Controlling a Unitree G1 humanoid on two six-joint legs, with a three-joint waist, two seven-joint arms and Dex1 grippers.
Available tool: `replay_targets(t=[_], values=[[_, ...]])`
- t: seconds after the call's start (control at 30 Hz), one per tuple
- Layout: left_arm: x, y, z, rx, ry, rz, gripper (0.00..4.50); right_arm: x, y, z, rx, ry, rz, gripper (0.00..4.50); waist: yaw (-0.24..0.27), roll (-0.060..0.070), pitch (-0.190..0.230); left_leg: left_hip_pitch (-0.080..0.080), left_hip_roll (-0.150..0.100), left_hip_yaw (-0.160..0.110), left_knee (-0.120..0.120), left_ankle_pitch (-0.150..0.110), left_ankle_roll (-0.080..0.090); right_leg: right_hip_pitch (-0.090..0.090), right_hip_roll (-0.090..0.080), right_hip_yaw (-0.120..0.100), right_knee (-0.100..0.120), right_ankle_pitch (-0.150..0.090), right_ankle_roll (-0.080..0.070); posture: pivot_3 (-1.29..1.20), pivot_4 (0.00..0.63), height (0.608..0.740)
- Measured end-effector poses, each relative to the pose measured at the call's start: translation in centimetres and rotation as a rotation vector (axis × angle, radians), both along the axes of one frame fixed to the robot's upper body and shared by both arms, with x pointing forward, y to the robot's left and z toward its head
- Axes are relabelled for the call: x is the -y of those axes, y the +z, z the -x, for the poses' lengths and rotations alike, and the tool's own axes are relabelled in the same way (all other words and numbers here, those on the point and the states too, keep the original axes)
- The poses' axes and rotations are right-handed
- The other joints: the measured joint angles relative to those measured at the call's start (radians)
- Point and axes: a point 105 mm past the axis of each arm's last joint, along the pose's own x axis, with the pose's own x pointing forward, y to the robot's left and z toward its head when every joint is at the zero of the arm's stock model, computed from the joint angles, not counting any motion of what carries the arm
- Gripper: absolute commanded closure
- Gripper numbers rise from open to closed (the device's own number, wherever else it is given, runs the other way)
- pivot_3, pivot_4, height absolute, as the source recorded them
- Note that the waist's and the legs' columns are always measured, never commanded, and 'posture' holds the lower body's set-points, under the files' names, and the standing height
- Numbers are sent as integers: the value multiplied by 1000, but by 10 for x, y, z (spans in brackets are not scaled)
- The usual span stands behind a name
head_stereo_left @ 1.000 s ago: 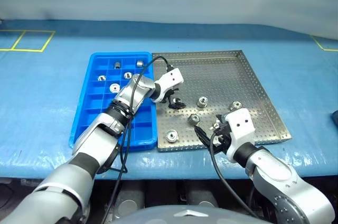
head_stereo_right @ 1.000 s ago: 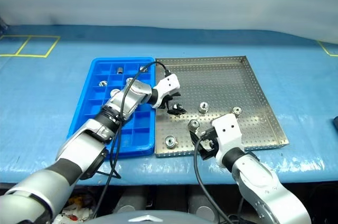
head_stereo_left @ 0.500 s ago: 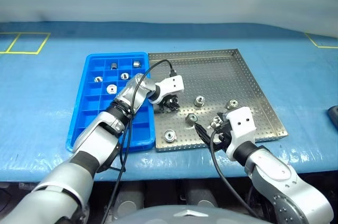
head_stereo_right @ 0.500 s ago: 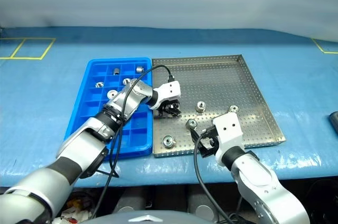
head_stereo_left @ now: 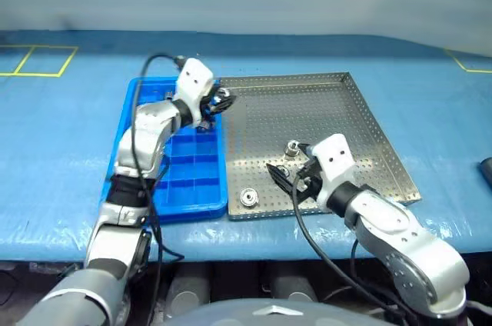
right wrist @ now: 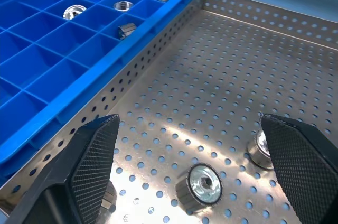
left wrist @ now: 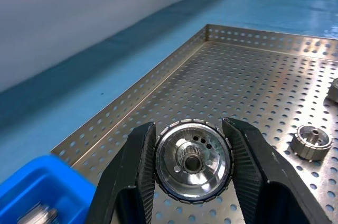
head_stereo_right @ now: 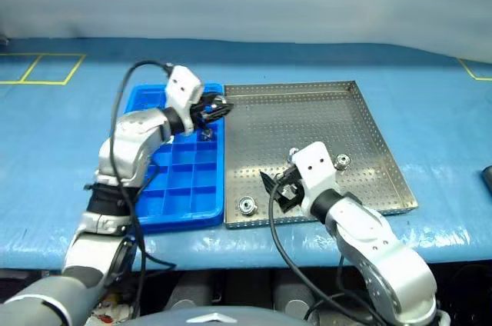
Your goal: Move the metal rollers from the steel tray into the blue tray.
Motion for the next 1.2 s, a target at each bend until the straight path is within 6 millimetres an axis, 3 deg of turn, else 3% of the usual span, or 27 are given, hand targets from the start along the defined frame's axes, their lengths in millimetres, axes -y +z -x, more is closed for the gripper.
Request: replay_targets(t=[0.2, 0.33, 0.57, 0.97, 1.2], values=[[-41, -8, 20, 48, 285, -33, 2818, -24, 1, -8, -3, 144, 14, 0, 58, 0, 0, -1, -1, -1, 0, 0, 0, 0, -1, -1, -1, 0, 0, 288, 150, 740], [-56, -30, 32, 26, 428, -99, 2818, -38, 1, -9, -4, 222, 17, 0, 90, -1, 0, -1, -1, -1, 0, 0, 0, 1, -1, -1, -1, -2, -5, 301, 150, 740], [-60, -49, 36, 1, 504, -172, 2818, -45, -5, -7, -26, 255, 16, 0, 115, -1, 0, -1, -1, -1, 1, 0, 0, 0, -1, -2, -1, -3, -5, 277, 150, 740], [-85, -75, 40, -99, 641, -282, 2818, -37, -11, -1, -42, 204, 4, 0, 106, -1, 0, -1, 0, -1, 0, 0, 0, 0, -2, -2, -1, -3, -6, 227, 150, 740], [-79, -67, 39, -83, 611, -271, 661, -33, -10, 0, -36, 169, 3, 0, 99, -1, 0, -1, 1, -1, 0, 0, 1, 0, -3, -2, -1, -3, -6, 190, 150, 740]])
